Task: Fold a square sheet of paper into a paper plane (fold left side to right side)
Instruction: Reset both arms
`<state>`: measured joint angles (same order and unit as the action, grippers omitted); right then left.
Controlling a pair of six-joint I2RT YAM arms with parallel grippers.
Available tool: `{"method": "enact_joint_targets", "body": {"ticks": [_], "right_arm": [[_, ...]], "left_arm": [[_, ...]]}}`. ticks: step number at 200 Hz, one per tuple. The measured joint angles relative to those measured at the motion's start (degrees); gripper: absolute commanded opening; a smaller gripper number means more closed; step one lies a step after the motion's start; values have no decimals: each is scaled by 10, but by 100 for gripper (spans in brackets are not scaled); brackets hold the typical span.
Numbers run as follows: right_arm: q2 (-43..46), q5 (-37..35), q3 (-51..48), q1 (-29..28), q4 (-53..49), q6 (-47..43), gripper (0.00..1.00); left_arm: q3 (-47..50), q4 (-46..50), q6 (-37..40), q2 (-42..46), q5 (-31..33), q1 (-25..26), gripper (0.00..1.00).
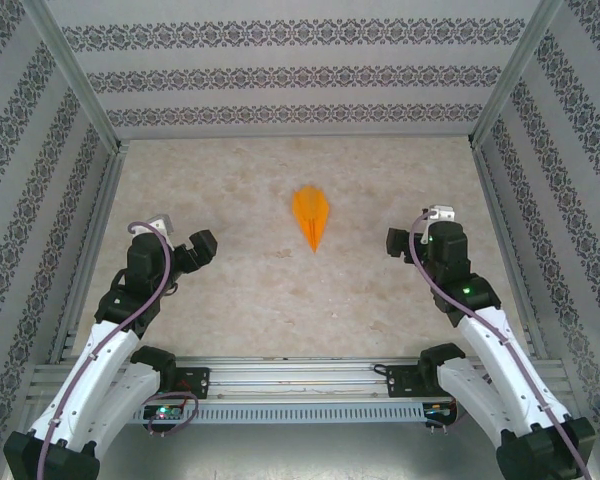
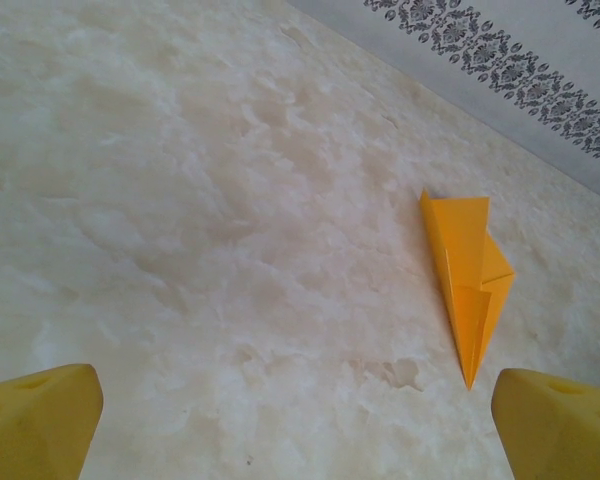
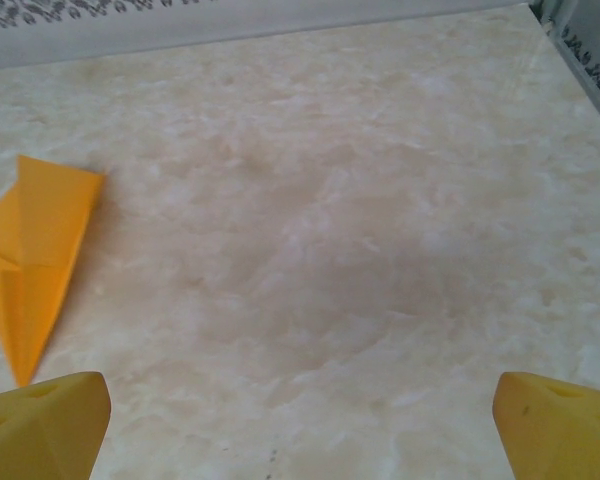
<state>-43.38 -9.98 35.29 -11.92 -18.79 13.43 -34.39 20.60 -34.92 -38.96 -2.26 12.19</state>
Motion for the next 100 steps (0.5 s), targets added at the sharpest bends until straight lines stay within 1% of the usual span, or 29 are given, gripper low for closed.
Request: {"method": "enact_joint_targets", "body": {"ticks": [26, 46, 70, 100], "right_arm": [[-1, 6, -45, 34, 66, -17, 98], [-11, 11, -86, 59, 137, -22, 98], [-49, 17, -124, 77, 212, -40, 98], [-97, 30, -138, 92, 287, -64, 98]], "left_arm": [[0, 0, 0, -3, 5, -1, 100], [0, 0, 0, -9, 10, -3, 100], [-1, 1, 4, -14, 13, -3, 100], [-8, 1, 17, -19, 24, -7, 100]]}}
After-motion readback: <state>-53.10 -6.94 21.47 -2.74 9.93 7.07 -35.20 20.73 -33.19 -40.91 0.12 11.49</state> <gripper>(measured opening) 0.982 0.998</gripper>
